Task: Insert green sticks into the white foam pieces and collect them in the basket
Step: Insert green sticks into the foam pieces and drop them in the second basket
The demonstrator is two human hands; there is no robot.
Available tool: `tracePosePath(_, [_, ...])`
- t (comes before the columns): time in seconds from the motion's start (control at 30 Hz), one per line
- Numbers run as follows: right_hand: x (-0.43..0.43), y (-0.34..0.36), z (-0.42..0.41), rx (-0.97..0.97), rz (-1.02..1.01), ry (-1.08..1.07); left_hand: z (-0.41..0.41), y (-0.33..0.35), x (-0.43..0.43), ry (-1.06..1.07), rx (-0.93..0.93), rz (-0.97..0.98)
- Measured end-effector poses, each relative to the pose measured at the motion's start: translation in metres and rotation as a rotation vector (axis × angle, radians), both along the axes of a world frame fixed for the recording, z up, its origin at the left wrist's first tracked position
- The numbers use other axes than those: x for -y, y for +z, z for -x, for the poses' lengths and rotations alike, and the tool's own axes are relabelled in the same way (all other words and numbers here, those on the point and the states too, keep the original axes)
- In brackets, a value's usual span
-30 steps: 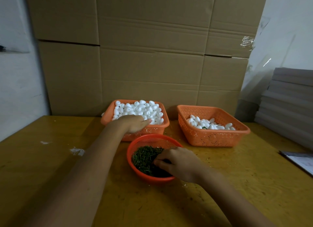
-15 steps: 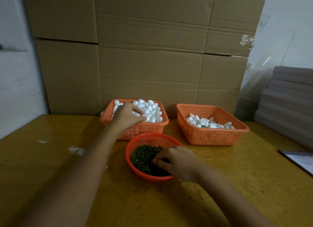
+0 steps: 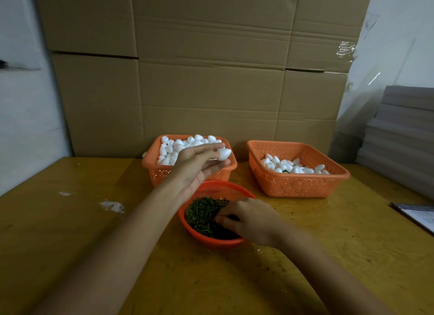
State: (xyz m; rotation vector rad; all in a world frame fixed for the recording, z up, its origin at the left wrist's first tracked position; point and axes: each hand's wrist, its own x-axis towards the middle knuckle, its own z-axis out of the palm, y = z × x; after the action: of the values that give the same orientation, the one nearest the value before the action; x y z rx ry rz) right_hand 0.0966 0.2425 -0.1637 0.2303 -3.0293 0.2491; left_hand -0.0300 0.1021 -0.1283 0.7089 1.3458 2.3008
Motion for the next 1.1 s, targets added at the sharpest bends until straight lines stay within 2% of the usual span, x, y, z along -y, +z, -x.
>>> tracePosePath(0.13, [-0.001,0.001,0.0,0.011,0.014,0.014,-0.014,-0.003,0.004,-0.074,0.011,0.013])
tracePosePath(0.37, [-0.002,0.002,-0.002,-0.022,0.092,0.027,-0.017,-0.016,0.015,-0.055,0.084,0.018])
tracePosePath(0.63, [-0.003,0.0,-0.002,-0.144,0.239,0.011,-0.019,-0.02,0.019,-0.07,0.055,0.009])
tracePosePath(1.1, [-0.003,-0.004,-0.003,-0.195,0.276,0.008,-0.018,-0.023,0.025,-0.124,-0.008,-0.055])
